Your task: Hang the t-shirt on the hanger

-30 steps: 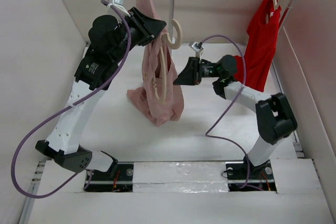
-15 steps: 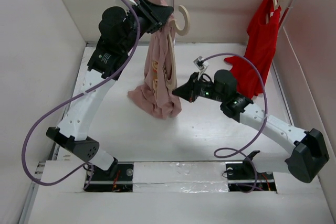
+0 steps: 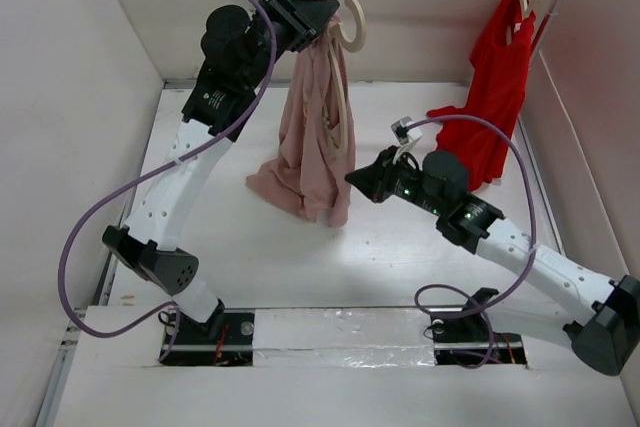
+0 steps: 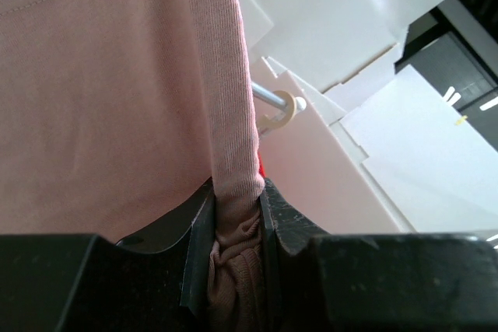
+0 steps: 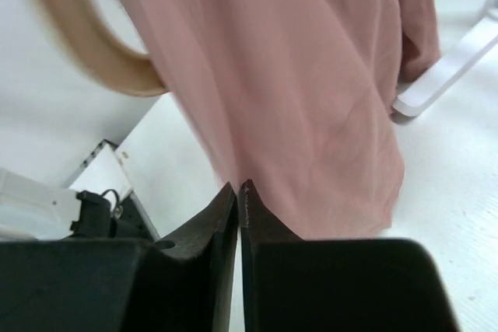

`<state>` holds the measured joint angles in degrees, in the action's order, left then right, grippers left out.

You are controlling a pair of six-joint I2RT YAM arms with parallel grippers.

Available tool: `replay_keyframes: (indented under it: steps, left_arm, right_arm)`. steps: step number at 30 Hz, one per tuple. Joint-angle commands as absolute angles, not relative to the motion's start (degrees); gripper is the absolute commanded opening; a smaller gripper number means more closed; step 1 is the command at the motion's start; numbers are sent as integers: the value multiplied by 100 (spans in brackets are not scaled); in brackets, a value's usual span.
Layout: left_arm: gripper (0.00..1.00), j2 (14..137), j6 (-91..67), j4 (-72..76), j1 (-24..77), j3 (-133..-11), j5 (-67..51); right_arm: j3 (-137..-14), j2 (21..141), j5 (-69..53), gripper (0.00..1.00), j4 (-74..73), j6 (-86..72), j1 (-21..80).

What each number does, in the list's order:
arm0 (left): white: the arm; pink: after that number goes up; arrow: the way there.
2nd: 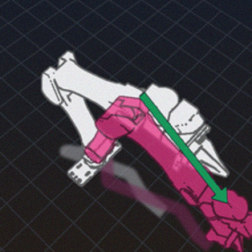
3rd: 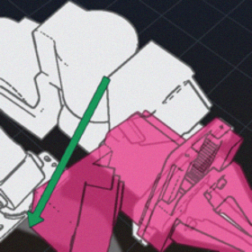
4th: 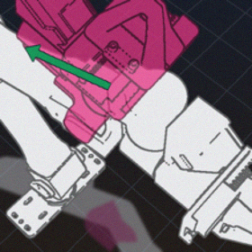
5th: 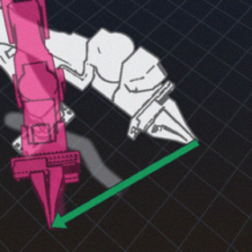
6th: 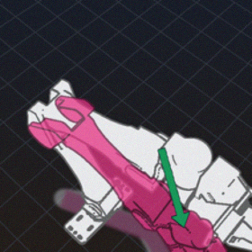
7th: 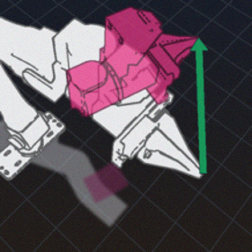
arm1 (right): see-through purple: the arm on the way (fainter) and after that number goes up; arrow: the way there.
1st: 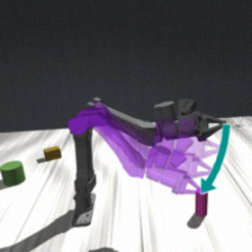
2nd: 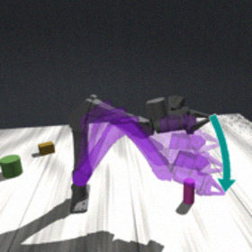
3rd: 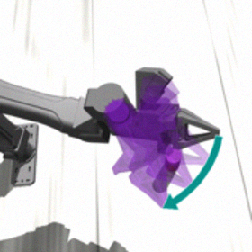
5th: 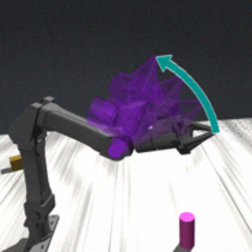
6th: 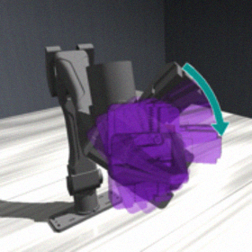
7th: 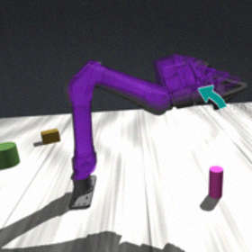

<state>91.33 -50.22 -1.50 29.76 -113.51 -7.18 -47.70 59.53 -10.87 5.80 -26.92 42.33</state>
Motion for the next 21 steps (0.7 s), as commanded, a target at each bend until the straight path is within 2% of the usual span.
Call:
replay_keyframes:
  steps: [1, 4, 6, 14, 15, 16, 19, 21]
  left_arm:
    - [0, 8710, -5273, 958, 2918, -11549, -870]
    - [0, 8578, -5344, 1028, 2918, -11347, -932]
    - [0, 8526, -5353, 1028, 2918, -11251, -923]
    - [0, 8420, -5396, 1108, 2918, -11197, -931]
    - [0, 8420, -5414, 1125, 2918, -11162, -958]
    - [0, 8411, -5431, 1134, 2918, -11153, -984]
    - [0, 8411, -5484, 1134, 2918, -11136, -1116]
    - [0, 8394, -5528, 1125, 2918, -11049, -1204]
  right_arm:
    - [-5105, 6448, -966, 11, 448, -2295, 4070]
    - [-5554, 6915, -1370, 11, 518, -2180, 3955]
    - [-5729, 7074, -1485, 0, 580, -2180, 3955]
    - [-5274, 6680, -1126, 0, 843, -2391, 3955]
    - [-5273, 6636, -1082, 4, 887, -2365, 3955]
    - [-5291, 6636, -1072, 29, 922, -2321, 3955]
    - [-5615, 6828, -1099, 58, 818, -2049, 3902]
    - [-5897, 6969, -1178, 65, 677, -1890, 3850]
